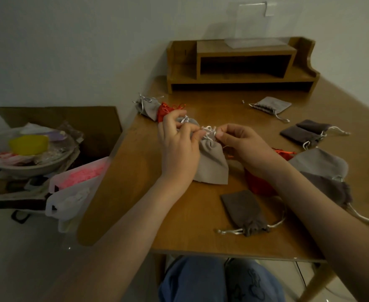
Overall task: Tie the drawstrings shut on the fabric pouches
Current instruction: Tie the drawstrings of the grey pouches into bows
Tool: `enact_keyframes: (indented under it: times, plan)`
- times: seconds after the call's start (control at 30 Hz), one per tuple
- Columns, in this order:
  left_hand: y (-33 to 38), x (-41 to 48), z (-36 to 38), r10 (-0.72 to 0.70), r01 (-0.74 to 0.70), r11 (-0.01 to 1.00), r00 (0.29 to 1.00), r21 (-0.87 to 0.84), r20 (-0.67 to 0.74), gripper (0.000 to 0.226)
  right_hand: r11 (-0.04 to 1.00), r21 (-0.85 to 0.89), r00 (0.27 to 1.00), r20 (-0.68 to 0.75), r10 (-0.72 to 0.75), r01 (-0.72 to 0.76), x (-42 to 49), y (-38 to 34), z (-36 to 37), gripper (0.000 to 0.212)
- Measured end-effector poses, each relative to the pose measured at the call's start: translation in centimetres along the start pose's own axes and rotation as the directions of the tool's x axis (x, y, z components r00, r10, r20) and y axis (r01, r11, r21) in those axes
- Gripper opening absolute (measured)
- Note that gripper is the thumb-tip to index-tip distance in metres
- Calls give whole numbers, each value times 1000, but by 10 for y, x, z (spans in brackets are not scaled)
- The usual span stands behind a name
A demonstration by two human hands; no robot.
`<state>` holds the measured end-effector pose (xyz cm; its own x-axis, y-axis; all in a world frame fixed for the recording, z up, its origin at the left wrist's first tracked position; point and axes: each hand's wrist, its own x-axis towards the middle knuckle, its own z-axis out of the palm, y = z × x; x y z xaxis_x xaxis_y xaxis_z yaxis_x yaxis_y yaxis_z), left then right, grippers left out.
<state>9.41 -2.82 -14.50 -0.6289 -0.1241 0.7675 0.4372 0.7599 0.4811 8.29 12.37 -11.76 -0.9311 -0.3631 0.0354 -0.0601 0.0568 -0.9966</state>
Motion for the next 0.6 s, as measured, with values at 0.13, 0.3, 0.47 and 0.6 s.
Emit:
enact_keyframes:
  times: [0.13, 0.3, 0.47, 0.6]
  plan:
    - [0, 1, -1, -28, 28, 999, 1000, 44, 13, 10, 998, -58, 993, -115, 29, -36, 1, 1, -5, 14]
    - [3, 1, -4, -55, 57, 998, 996, -22, 67, 12, 995, -86, 978, -206, 33, -52, 3, 2, -2, 12]
    - [5, 0, -5, -34, 40, 997, 995, -59, 91, 13, 994, -96, 972, -236, 22, -46, 3, 2, -2, 13]
    - [4, 0, -7, -90, 109, 988, 982, -109, 164, 13, 995, -83, 979, -202, 37, -54, 2, 1, -5, 12]
